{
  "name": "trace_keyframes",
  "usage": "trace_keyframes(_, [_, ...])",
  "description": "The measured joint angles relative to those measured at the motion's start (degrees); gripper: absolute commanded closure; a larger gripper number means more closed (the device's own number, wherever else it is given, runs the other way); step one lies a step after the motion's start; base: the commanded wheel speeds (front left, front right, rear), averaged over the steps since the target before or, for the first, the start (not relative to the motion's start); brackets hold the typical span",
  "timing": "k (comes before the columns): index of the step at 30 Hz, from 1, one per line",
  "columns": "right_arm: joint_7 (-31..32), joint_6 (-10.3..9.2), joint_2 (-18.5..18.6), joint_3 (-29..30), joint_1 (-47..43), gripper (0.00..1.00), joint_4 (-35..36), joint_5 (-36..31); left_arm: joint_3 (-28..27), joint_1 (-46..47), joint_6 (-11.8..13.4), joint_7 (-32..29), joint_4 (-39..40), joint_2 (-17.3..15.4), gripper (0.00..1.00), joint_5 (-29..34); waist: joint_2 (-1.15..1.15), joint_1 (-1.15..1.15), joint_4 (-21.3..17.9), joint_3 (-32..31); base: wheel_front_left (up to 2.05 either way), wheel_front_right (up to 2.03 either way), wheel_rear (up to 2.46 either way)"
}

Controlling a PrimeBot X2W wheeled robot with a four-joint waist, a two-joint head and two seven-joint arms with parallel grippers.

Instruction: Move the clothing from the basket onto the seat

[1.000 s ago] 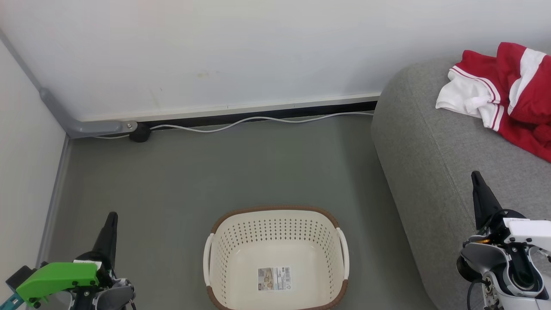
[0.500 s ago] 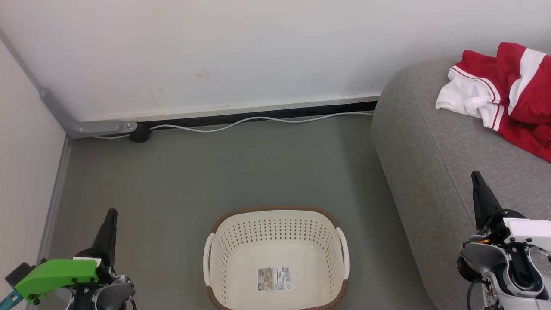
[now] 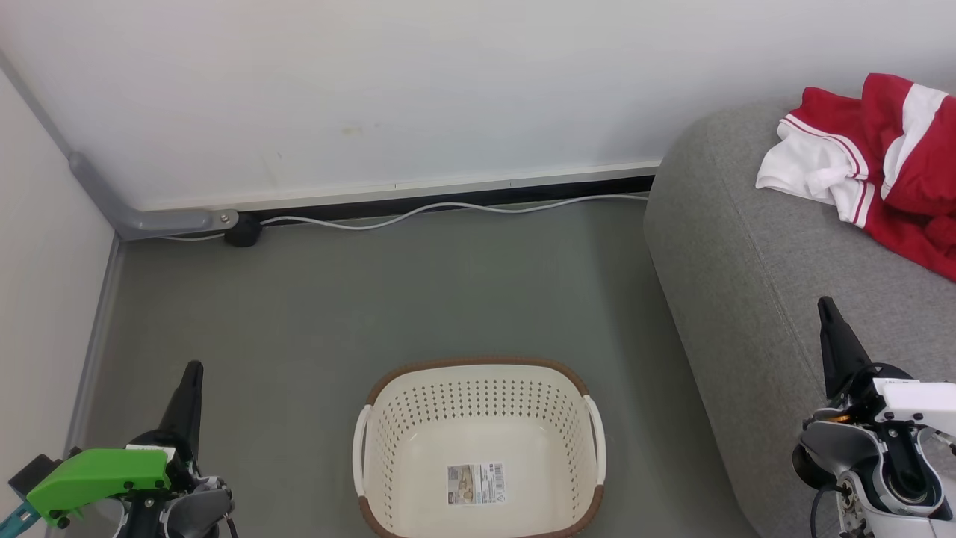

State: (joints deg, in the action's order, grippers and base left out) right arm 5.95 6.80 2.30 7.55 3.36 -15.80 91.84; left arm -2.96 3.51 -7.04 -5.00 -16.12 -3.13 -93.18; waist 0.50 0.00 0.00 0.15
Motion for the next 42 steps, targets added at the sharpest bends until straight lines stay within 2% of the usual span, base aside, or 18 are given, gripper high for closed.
trace_keyframes(42, [0.15, 0.00, 0.00, 0.02, 0.00, 1.00, 0.00, 0.00, -0.11, 0.00, -0.01, -0.05, 0.05, 0.02, 1.00, 0.00, 0.00, 0.00, 0.00, 0.01, 0.00, 0.00, 0.00])
